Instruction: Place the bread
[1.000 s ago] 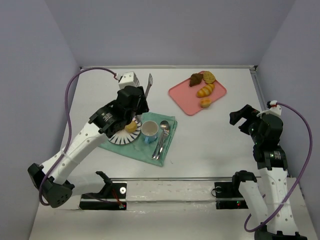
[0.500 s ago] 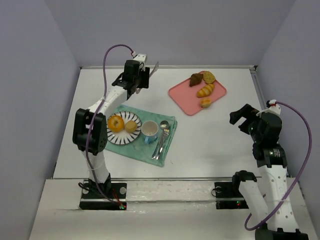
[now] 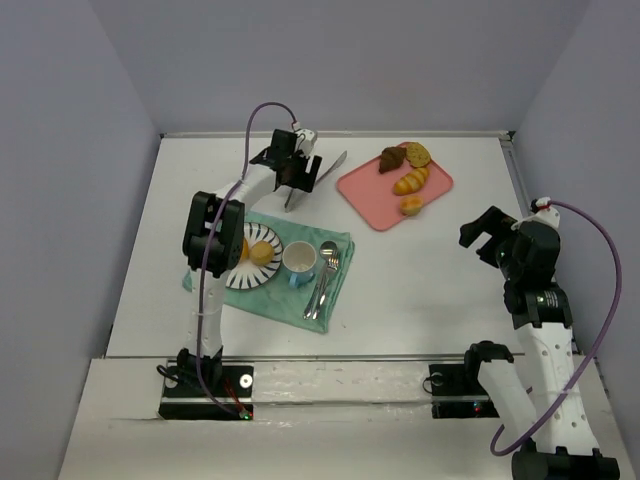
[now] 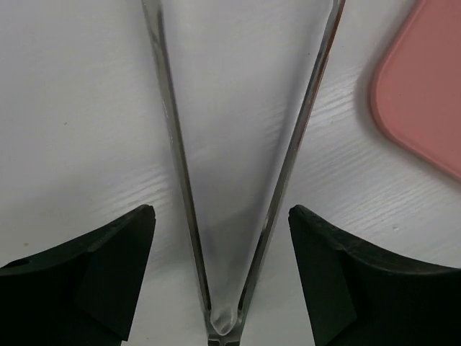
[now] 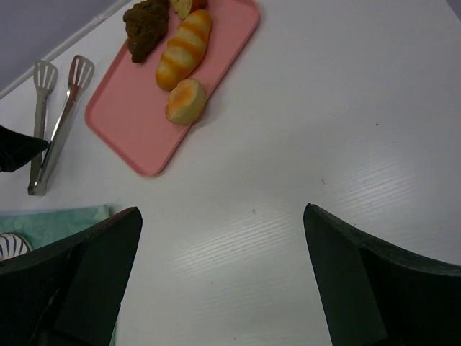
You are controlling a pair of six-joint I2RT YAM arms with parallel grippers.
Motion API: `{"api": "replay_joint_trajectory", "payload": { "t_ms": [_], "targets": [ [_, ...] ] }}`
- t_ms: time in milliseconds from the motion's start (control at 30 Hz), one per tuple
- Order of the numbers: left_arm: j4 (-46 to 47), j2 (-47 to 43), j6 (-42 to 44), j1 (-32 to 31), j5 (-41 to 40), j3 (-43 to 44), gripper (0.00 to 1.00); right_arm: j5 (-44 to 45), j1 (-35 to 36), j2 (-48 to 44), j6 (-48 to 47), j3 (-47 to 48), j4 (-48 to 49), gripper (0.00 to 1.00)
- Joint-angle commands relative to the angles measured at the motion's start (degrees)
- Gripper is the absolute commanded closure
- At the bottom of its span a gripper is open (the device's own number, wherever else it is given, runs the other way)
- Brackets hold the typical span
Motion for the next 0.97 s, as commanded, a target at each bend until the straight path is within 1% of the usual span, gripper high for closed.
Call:
{"api": "replay_joint_trajectory", "payload": {
  "t_ms": [0, 133, 233, 267, 300, 333, 367, 433, 467, 500, 533, 567, 600, 700, 767, 867, 933],
  "targets": [
    [-0.5, -4.29, -0.68, 0.35, -1.2, 2.47, 0.01, 1.25, -0.16, -1.37, -0.05, 0.48, 3.03, 0.0],
    [-2.95, -8.42, -0.68, 0.43, -4.71, 4.04, 0.01, 1.61, -0.16, -2.43, 0.13, 0.56, 3.2, 0.0],
    [-3.66, -14.3, -2.69, 0.35, -8.74, 3.61, 0.01, 2.04, -0.16, -2.96, 0.39, 0.74, 3.38, 0.0],
    [-2.7, -18.49, -3.66, 0.35, -9.11, 3.0, 0.01, 2.31, -0.16, -3.13, 0.39, 0.74, 3.38, 0.0],
    [-1.82, -21.06, -5.93, 0.35, -9.29, 0.12, 0.01, 2.57, -0.16, -3.31, 0.39, 0.74, 3.46, 0.0],
    [-0.86, -26.39, -8.13, 0.43, -9.29, -2.17, 0.01, 2.57, -0.16, -3.4, 0.31, 0.74, 3.38, 0.0],
    [1.5, -29.31, -9.98, 0.35, -8.85, -7.59, 0.01, 2.83, -0.16, -3.48, 0.39, 0.65, 3.38, 0.0],
    [5.02, -35.47, -13.75, 0.35, -7.71, -14.81, 0.01, 3.19, -0.16, -3.66, 0.39, 0.65, 3.38, 0.0],
    [7.48, -41.5, -18.12, 0.35, -7.88, -18.24, 0.01, 3.54, -0.16, -3.66, 0.65, 0.74, 3.38, 0.0],
    [8.11, -44.43, -19.99, 0.35, -9.27, -24.98, 0.01, 3.89, -0.16, -3.66, 1.18, 0.83, 3.38, 0.0],
    [8.03, -46.98, -21.75, 0.35, -10.33, -28.27, 0.01, 3.72, -0.16, -4.1, 1.44, 1.09, 3.38, 0.0],
    [8.03, -51.97, -24.47, 0.26, -11.56, -31.0, 0.01, 3.63, -0.16, -4.45, 1.53, 1.09, 3.55, 0.0],
    [8.03, -54.28, -25.63, 0.26, -14.27, -36.16, 0.01, 3.98, -0.16, -4.8, 1.88, 0.83, 3.73, 0.0],
    [7.25, -61.32, -27.92, 0.26, -16.49, -42.16, 0.01, 4.42, -0.16, -5.77, 1.71, -0.05, 4.87, 0.0],
    [5.49, -65.0, -28.1, 0.26, -17.63, -44.11, 0.01, 4.6, -0.16, -5.33, 1.71, -0.05, 4.78, 0.0],
    [5.92, -67.92, -29.59, 0.26, -21.85, -45.52, 0.01, 4.86, -0.16, -5.16, 1.89, -0.23, 4.78, 0.0],
    [5.75, -67.93, -29.59, 0.26, -22.65, -45.26, 0.01, 5.21, -0.16, -5.16, 1.97, 0.03, 4.7, 0.0]
  ]
}}
